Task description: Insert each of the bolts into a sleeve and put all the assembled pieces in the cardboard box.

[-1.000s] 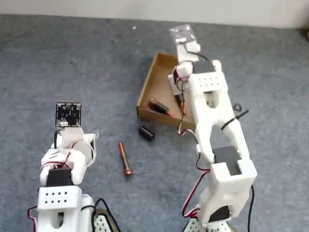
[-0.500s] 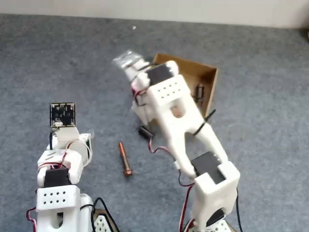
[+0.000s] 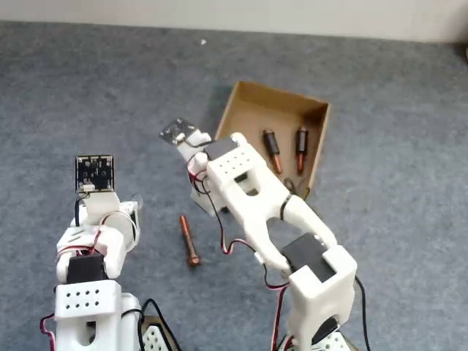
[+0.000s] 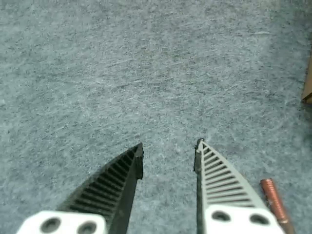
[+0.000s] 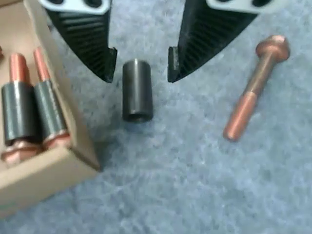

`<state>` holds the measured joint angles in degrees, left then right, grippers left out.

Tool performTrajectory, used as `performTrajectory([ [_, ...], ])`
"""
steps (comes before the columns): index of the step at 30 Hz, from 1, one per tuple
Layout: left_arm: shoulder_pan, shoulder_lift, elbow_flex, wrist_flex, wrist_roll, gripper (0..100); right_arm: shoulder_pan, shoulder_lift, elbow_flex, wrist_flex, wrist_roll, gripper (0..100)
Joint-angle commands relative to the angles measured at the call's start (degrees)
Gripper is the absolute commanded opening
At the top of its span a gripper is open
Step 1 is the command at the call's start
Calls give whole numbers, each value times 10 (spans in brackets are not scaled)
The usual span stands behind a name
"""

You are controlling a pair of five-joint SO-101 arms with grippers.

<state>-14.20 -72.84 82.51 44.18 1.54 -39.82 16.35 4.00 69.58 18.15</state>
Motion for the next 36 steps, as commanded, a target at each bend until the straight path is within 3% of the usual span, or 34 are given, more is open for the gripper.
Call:
performTrajectory([
  [1, -7, -5, -3, -11, 6, 192, 4, -4, 22, -50, 5, 152],
  [10, -6, -5, -3, -11, 6, 192, 7, -1, 116, -150, 5, 142],
  [15, -6, -5, -3, -11, 6, 192, 7, 41, 118, -121, 32, 0],
  [17, -6, -5, -3, -11, 6, 192, 9, 30, 104, -92, 41, 7],
  [27, -5, -5, -2, -11, 6, 192, 69, -229, 78, 63, 31, 5],
  [36, -5, -5, -8, -10, 5, 192, 145, -409, 260, 38, -8, 5],
])
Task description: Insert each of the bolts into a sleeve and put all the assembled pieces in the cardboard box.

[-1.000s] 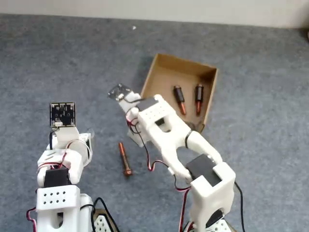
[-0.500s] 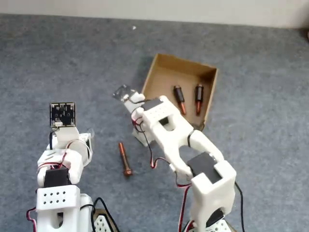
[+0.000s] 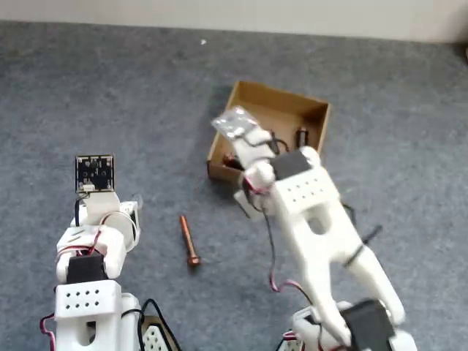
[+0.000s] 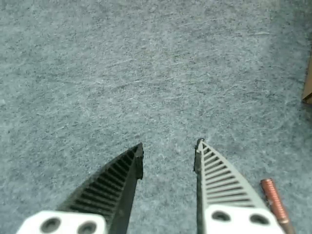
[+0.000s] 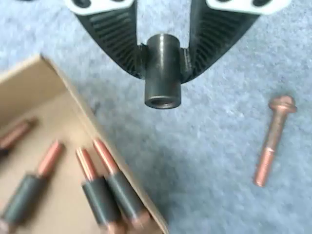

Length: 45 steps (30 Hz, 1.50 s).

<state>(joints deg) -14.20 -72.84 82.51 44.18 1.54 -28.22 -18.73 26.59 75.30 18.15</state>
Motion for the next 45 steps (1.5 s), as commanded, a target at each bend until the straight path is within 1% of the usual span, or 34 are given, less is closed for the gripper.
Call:
performTrajectory([
  [1, -5, -5, -10, -10, 5, 192, 37, -69, 51, -29, -9, 5],
  [3, -5, 0, -29, -9, -10, 192, 61, -87, 88, -59, -31, 5],
  [6, -5, 1, -60, 11, -67, 192, 95, -102, 136, -112, -65, 5],
  [13, 1, 2, -209, 155, -229, 192, 145, -103, 189, -186, -105, 5],
  [17, 56, 3, -261, 235, -350, 192, 178, -103, 191, -204, -126, 5],
  [21, 116, 3, -274, 296, -450, 195, 201, -103, 191, -204, -126, 5],
  [24, 140, 3, -269, 302, -508, 196, 212, -103, 191, -204, -125, 5],
  [28, 154, 3, -264, 299, -583, 197, 211, -103, 192, -204, -125, 5],
  [33, 155, 12, -265, 298, -613, 197, 211, -103, 192, -204, -125, 5],
  [36, 155, 70, -274, 297, -615, 197, 209, -103, 192, -204, -125, 5],
  [40, 155, 185, -320, 302, -621, 197, 209, -103, 193, -204, -125, 5],
  [42, 155, 235, -341, 303, -667, 197, 209, -104, 204, -204, -124, 5],
  [45, 156, 291, -366, 329, -742, 197, 209, -109, 219, -219, -122, 5],
])
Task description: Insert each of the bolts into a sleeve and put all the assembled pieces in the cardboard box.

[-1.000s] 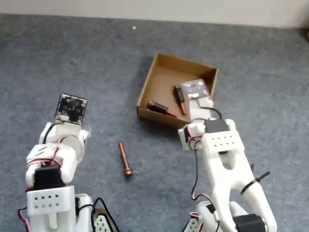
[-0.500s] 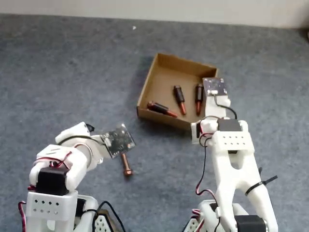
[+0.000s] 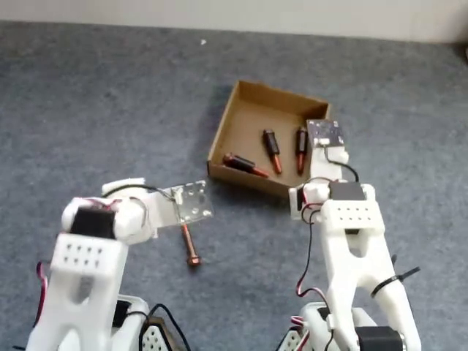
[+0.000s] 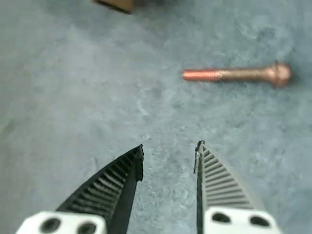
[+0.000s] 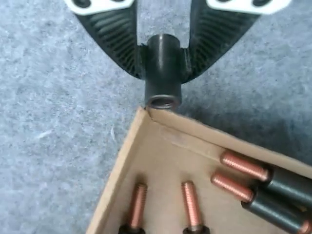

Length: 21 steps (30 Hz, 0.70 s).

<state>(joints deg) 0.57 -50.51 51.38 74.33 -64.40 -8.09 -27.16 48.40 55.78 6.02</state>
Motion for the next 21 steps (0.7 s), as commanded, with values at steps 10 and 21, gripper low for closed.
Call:
performTrajectory([
  [10, 94, 183, -72, 31, -156, 197, 7, -25, 7, -31, 0, 5],
  [21, 130, 353, -72, -114, -162, 197, 7, -25, 4, -31, 1, 5],
])
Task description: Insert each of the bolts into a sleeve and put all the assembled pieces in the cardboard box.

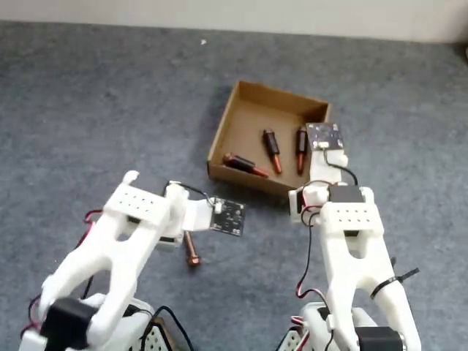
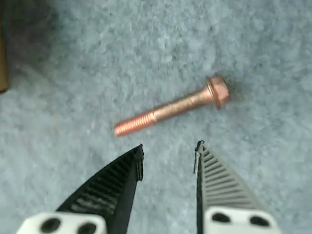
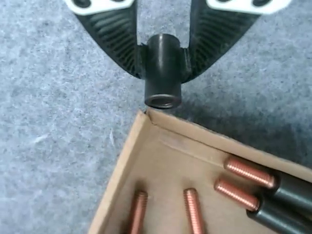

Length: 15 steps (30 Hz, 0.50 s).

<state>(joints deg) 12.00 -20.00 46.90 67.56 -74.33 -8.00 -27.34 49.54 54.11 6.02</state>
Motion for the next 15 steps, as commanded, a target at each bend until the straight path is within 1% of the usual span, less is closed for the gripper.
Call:
performTrajectory([
  [1, 15, 61, -27, -57, -62, 197, 7, -23, -7, -15, 1, 5],
  [4, 27, 90, -28, -84, -62, 197, 7, -23, -7, -15, 1, 5],
  [15, 108, 100, -21, -84, -58, 197, 7, -23, -7, -15, 2, 5],
])
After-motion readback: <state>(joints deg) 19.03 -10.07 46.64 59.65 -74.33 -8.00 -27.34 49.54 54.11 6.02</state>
